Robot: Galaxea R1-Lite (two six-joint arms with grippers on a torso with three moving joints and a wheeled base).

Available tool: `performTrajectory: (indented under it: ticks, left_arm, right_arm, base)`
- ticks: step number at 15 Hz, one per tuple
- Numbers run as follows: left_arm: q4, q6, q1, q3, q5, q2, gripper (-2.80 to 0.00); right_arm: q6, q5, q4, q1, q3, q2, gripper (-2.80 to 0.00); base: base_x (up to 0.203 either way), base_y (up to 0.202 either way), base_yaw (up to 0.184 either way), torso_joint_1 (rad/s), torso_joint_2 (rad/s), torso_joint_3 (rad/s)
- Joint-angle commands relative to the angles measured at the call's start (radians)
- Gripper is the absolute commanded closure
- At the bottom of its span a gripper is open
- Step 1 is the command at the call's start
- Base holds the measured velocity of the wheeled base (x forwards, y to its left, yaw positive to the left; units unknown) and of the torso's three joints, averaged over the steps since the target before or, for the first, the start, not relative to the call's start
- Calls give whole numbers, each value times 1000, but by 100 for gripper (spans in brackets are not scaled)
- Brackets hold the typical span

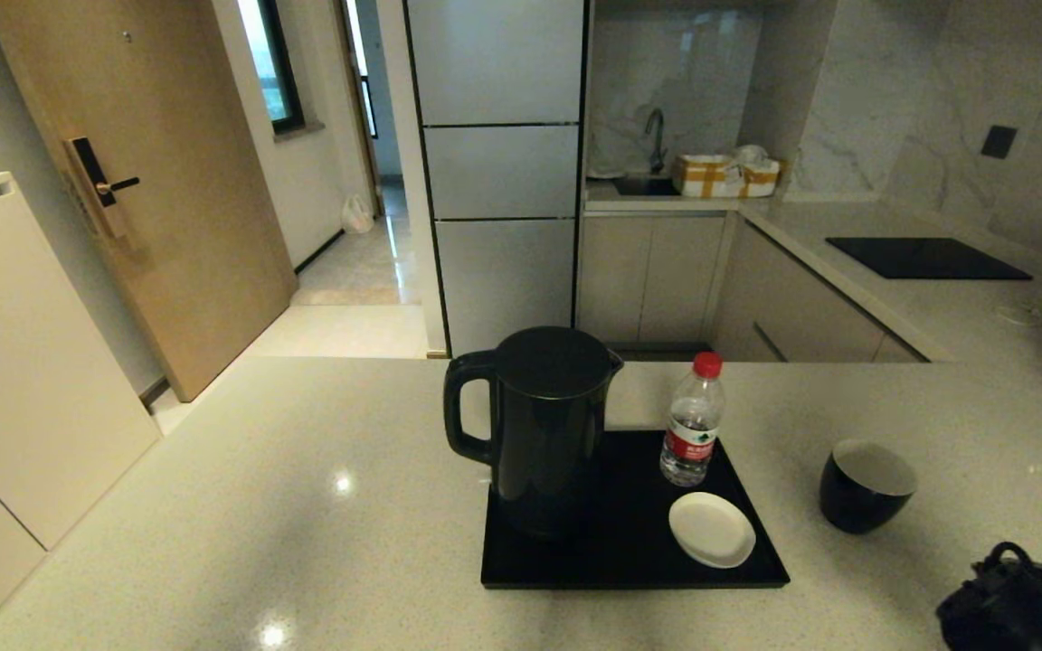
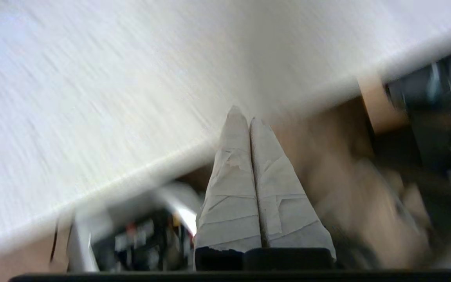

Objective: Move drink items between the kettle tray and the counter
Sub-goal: Return the tea cup to its original position

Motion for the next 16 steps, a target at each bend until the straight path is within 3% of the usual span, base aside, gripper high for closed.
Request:
performTrajectory:
  ticks: [1,5,7,12,13,16]
  left_arm:
    - [0,0,0,0,-1,0,0]
    - [0,0,0,0,0,0,0]
    - [0,0,0,0,1,1,0]
    - [0,0,0,0,1,0,0]
    - [0,0,0,0,1,0,0]
    - [0,0,0,0,1,1,0]
  right_arm:
    - [-77,-45,-673,5,84,376,0]
    - [-244,-163,-1261,5,150,747,0]
    - [-294,-185,-1333,-6,147,807,0]
    - [-368,-209,-1403,-160,36,769,0]
    - [-369,-209,-1403,-160,36,769,-280]
    - [-370,-228,-1403,-169,5,800,-280]
  base:
    - [0,0,0,0,0,0]
    - [0,0,0,0,0,0]
    - [0,0,0,0,0,0]
    - [0,0,0,0,0,0]
    - [0,0,0,0,0,0]
    - [0,0,0,0,0,0]
